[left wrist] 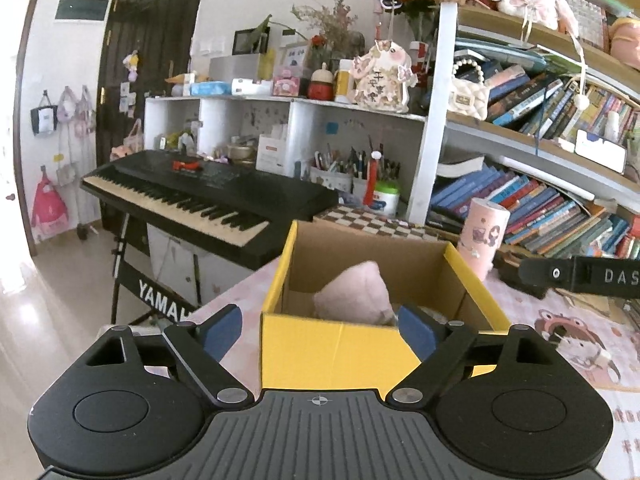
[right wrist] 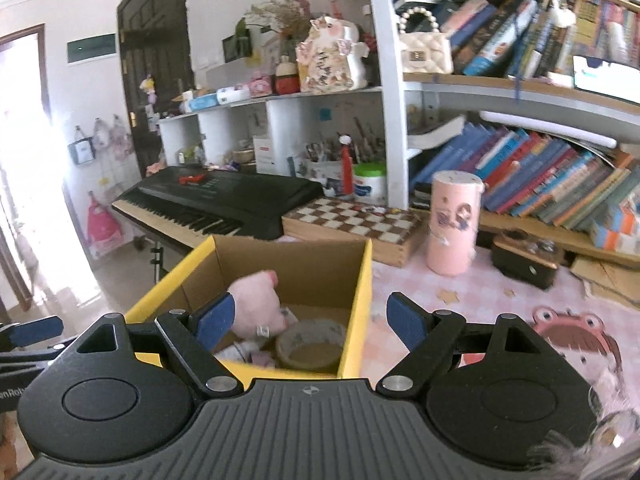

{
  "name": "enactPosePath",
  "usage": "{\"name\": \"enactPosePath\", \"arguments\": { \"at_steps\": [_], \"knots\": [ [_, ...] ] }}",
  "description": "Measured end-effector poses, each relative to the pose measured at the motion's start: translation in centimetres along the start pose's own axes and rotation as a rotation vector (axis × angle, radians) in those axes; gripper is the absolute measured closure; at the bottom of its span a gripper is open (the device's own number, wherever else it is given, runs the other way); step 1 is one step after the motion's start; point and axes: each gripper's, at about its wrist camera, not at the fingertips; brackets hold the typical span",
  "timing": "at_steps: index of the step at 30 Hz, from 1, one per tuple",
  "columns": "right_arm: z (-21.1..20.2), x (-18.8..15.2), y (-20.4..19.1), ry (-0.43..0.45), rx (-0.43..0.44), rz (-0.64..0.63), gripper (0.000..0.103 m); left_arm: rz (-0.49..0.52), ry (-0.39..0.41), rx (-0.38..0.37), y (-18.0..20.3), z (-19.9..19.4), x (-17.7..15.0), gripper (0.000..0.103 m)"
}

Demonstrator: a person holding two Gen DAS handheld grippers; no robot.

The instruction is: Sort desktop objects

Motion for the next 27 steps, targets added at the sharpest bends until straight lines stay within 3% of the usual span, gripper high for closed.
{"name": "enactPosePath", "arguments": {
  "at_steps": [27],
  "knots": [
    [-5.7, -12.6, -6.7, -0.112, -0.080, 0.037, 0.023, 0.028, -0.104, -0.040, -2.3, -6.0, -7.6, 0.015]
  ]
}}
Point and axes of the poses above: each gripper's, at about its wrist camera, not at the fingertips, and z roughly the way its jaws point, y to its right, x to its top, and after that the axes turned 12 degrees about -y, right-handed
